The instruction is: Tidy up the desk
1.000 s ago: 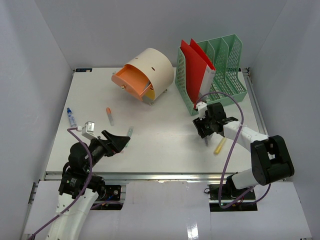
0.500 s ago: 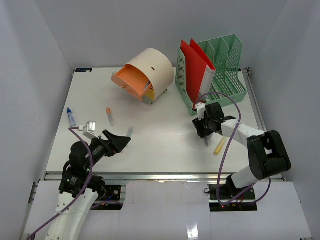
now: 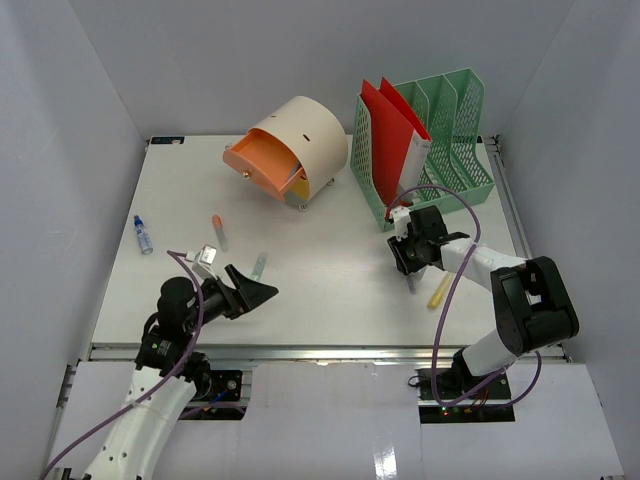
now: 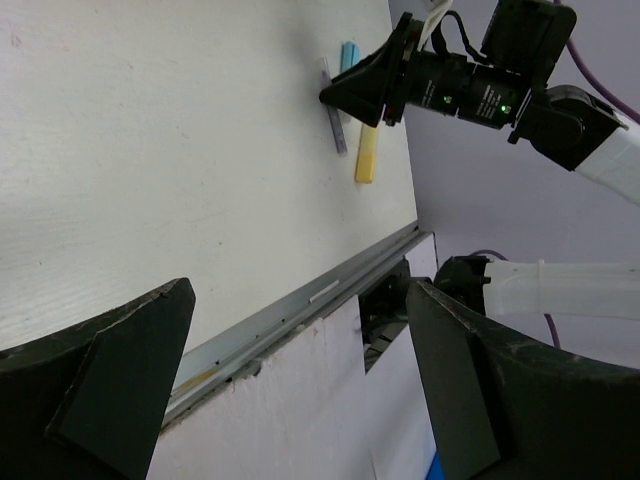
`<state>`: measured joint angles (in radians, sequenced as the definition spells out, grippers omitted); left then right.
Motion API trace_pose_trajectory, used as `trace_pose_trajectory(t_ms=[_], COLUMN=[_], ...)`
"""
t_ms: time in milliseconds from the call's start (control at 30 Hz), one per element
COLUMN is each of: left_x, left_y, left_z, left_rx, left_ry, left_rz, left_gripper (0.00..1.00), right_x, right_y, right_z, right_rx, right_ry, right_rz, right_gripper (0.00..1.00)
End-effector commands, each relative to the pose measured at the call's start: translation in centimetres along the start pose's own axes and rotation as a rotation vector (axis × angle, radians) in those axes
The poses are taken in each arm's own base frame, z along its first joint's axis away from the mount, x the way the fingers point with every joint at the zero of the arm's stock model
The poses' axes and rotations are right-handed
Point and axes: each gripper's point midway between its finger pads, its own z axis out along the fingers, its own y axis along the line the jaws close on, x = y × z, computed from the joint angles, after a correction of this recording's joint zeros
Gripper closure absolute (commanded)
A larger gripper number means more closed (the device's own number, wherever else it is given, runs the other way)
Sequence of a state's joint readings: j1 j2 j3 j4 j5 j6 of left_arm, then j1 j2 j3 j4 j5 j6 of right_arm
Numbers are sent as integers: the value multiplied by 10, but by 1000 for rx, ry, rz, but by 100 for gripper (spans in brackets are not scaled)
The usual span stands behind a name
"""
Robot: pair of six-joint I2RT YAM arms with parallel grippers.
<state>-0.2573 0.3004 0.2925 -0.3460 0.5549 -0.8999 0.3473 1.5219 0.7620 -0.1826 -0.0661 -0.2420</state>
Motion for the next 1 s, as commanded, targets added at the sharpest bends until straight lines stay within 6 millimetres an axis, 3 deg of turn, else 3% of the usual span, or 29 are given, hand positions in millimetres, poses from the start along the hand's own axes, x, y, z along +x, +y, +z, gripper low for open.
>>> trace_pose_trajectory(t_ms=[0,333,467,600,633,767,967], left_x=[11,15,18,28,43,59,48], left_y=[-9,-9,-21,-42,-45,-68,-125], left_z=[2,10,19,38,46,74,109], left_rx=[114,162,193,221,212,239,393], left_ry=[28,45,66,68,118,148,29], left_rz=[-55,-107,-88,-46,-34,88,298], left_gripper=[2,2,2,2,2,2,2], right_x=[-6,-5,-15,-45,-52,-80,-113], right_y=[6,16,22,42,48,67,86], right_z=[5,10,3,-23,-30,-65,-121], right_rx=[-36,-106,-138,-244,-274,-403,-569], right_ry=[-12,9,-33,-161,-192,-312,-481], right_rz=[8,2,-2,-10,-12,-4,-7], right_gripper=[66,85,88,90,91,92,92])
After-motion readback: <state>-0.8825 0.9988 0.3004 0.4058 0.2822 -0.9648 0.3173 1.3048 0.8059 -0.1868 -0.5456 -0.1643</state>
